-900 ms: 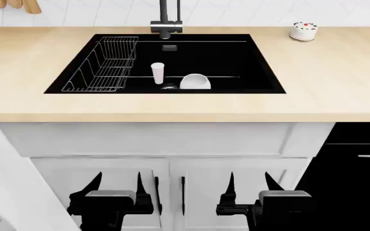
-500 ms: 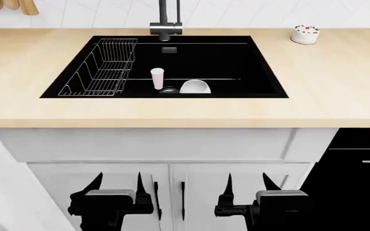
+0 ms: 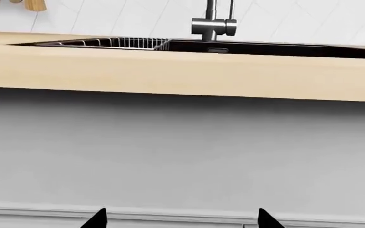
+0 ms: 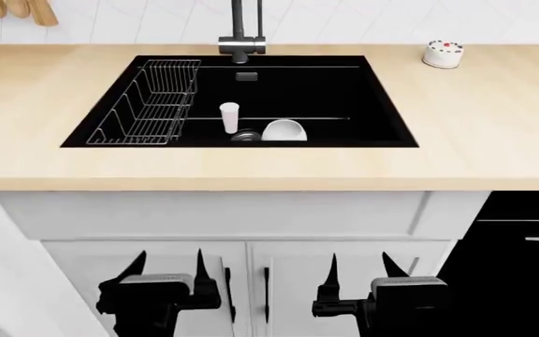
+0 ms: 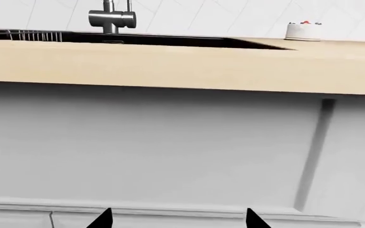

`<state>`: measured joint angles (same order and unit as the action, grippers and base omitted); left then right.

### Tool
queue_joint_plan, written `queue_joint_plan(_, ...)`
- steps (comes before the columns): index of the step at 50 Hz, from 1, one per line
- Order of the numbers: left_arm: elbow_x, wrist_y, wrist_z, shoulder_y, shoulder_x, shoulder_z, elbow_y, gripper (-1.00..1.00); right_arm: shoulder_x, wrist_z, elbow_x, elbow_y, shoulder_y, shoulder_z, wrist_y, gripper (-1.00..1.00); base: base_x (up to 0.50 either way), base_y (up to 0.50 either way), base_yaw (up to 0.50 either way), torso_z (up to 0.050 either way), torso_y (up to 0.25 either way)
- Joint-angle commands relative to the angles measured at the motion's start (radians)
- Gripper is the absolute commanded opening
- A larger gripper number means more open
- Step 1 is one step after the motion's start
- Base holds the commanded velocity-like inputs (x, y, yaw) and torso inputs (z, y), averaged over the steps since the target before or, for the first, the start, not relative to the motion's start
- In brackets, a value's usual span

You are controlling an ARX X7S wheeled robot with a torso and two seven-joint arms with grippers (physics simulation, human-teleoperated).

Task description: Pick the cup and bowl from the sink and place them on the counter for drying.

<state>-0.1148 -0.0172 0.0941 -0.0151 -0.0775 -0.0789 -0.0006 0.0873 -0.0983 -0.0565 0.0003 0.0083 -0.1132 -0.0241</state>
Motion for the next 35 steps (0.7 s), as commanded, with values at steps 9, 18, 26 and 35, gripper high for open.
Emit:
queue_joint_plan(9,-0.045,0.032,0.002,0.002,-0.015,-0.008,-0.001,1.0,0.017,-0.027,-0.002,-0.004,0.001,-0.018,-0.008,1.0,0.0,0.0,0.0,0.05,0.0)
queue_joint_plan(18,-0.055,0.037,0.014,-0.002,-0.024,-0.019,-0.007,1.0,0.026,-0.039,-0.005,-0.003,0.005,-0.03,-0.012,1.0,0.0,0.0,0.0,0.05,0.0)
queue_joint_plan(26,-0.063,0.042,0.023,-0.004,-0.03,-0.028,-0.009,1.0,0.033,-0.049,-0.011,0.0,0.008,-0.036,-0.012,1.0,0.0,0.0,0.0,0.05,0.0)
queue_joint_plan(35,-0.085,0.04,0.031,-0.01,-0.034,-0.03,-0.02,1.0,0.038,-0.057,-0.018,0.003,0.01,-0.045,-0.011,1.0,0.0,0.0,0.0,0.044,0.0)
